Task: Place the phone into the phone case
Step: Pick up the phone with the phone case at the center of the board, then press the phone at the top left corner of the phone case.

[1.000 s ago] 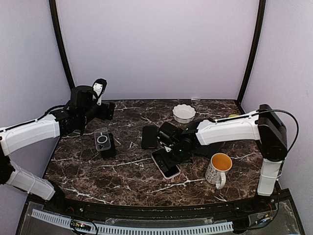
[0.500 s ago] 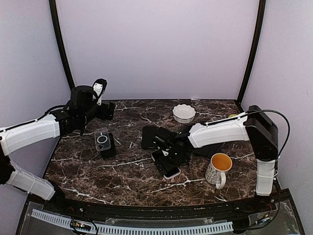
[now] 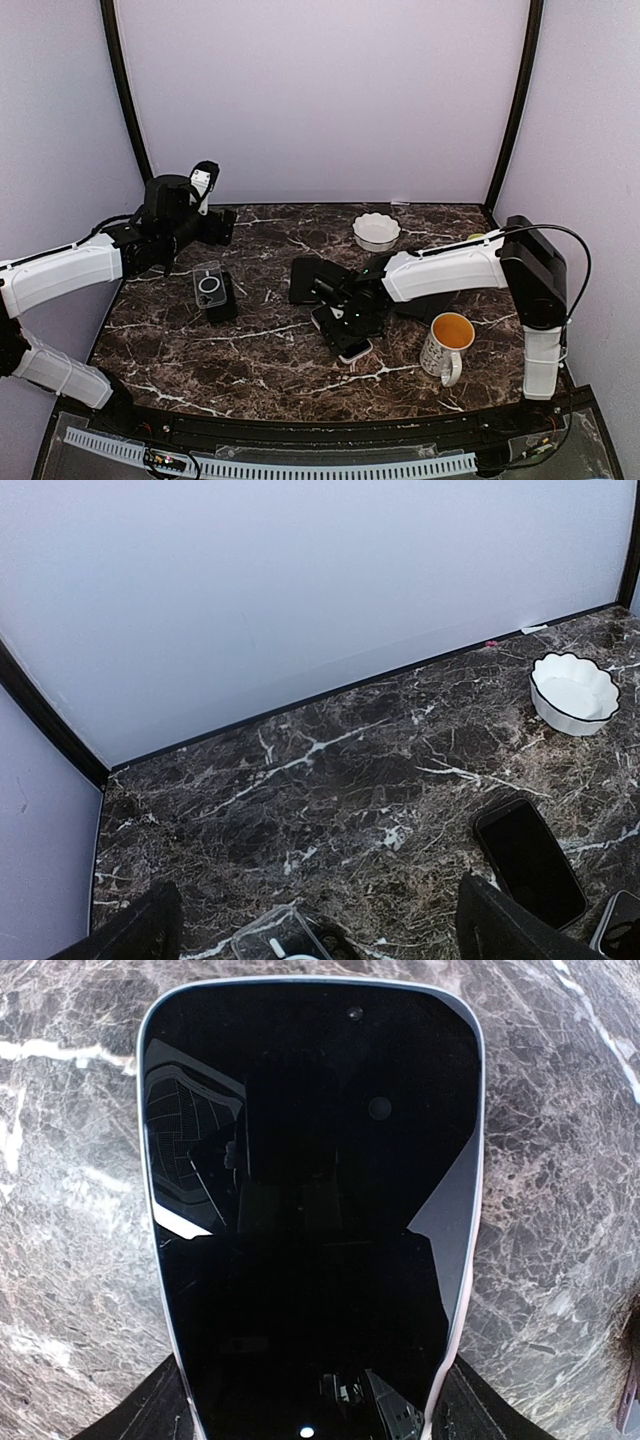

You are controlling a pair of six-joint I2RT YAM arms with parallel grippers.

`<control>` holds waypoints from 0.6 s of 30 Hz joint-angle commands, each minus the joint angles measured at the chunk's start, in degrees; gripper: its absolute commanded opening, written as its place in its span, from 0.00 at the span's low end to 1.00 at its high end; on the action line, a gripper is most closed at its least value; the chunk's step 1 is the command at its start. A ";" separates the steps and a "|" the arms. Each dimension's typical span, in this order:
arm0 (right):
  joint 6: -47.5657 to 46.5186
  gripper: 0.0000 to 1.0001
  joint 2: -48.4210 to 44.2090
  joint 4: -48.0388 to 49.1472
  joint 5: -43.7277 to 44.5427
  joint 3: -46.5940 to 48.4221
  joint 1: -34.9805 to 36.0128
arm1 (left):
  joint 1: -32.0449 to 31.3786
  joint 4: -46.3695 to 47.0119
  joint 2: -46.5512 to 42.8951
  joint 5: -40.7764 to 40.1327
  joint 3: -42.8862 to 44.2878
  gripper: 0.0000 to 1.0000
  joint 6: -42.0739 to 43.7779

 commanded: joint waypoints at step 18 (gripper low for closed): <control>-9.91 0.26 -18.68 43.57 19.57 -5.82 4.17 | -7.54 19.89 -5.00 32.54 -6.19 0.96 -20.16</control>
